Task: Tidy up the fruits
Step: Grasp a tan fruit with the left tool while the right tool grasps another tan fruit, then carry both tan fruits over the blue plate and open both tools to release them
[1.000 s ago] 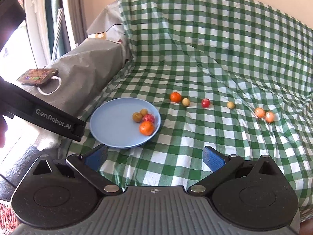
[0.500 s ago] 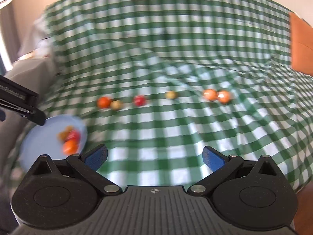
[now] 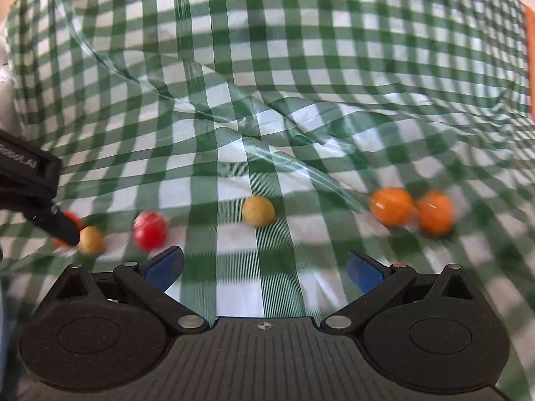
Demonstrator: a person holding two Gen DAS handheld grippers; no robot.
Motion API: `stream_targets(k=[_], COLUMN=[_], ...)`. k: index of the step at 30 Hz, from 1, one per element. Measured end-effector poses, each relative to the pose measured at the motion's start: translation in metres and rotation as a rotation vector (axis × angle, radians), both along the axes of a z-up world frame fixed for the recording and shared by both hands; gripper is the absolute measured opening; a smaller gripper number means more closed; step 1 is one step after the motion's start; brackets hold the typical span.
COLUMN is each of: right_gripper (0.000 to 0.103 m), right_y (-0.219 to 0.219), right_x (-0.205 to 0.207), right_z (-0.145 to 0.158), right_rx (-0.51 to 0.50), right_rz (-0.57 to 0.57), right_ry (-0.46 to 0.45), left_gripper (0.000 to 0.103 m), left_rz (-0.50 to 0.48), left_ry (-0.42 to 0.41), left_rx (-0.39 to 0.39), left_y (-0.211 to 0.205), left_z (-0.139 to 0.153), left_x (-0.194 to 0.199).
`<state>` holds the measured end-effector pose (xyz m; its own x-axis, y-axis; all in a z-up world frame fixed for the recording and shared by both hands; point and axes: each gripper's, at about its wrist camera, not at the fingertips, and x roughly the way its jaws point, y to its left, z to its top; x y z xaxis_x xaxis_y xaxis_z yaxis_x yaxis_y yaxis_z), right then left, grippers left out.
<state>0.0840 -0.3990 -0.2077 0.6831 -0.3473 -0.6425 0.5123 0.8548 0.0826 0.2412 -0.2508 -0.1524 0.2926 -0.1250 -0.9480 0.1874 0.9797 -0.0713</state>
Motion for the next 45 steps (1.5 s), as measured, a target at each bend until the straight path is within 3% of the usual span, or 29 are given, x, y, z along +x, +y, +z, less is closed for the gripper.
stream_targets(k=[3,5,10,12,13,14,15,16,22,28,31,34,38,45], right_gripper=[0.102,0.102,0.102,0.097,0.083,0.06,0.047,0.027,0.028,0.028,0.028,0.028,0.028,0.028], right_y=[-0.01,-0.01,-0.01,-0.01,-0.008,-0.007,-0.005,-0.003,-0.008,-0.013,-0.01,-0.002,0.036,0.132], right_x=[0.025,0.035,0.035,0.034,0.032,0.032,0.032,0.031,0.027,0.012,-0.006,-0.03,-0.085,-0.177], right_z=[-0.015,-0.024,-0.025,-0.025,-0.023,-0.022,-0.02,-0.019,-0.016,-0.009,0.007,0.039,0.077,0.103], right_rx=[0.006,-0.047,-0.068,-0.073,-0.079,-0.087,-0.097,-0.11,-0.112,-0.143,-0.136,-0.12,-0.129,0.019], right_rz=[0.017,0.015,0.017,0.013,0.012,0.018,0.033,0.048,0.009,-0.043,-0.057,-0.056,0.006,0.194], right_ry=[-0.003,0.006,-0.013,-0.018,-0.027,-0.038,-0.046,-0.046,-0.057,-0.072,-0.074,-0.14,-0.17,-0.095], left_gripper=[0.101,0.1,0.096,0.072,0.064,0.049,0.025,0.027,0.027,0.027,0.027,0.027,0.027,0.027], left_rz=[0.033,0.028,0.063,0.063,0.054,0.044,0.041,0.037,-0.054,-0.167,-0.226,-0.267,-0.301,-0.308], left_ry=[0.009,0.018,-0.006,-0.032,-0.045,-0.049,-0.038,-0.025,-0.069,-0.08,-0.087,-0.103,-0.144,-0.2], left_rx=[0.006,0.024,0.034,0.09,0.097,0.081,0.061,0.035,0.013,0.009,0.029,0.033,0.038,0.05], left_y=[-0.006,-0.012,-0.015,-0.019,-0.023,-0.024,-0.024,-0.023,-0.019,0.008,0.022,0.045,0.083,0.149], left_z=[-0.015,-0.023,-0.028,-0.026,-0.024,-0.023,-0.022,-0.022,-0.009,0.015,0.028,0.045,0.071,0.104], left_x=[0.012,0.018,0.022,0.019,0.018,0.017,0.017,0.017,-0.004,-0.054,-0.086,-0.118,-0.16,-0.219])
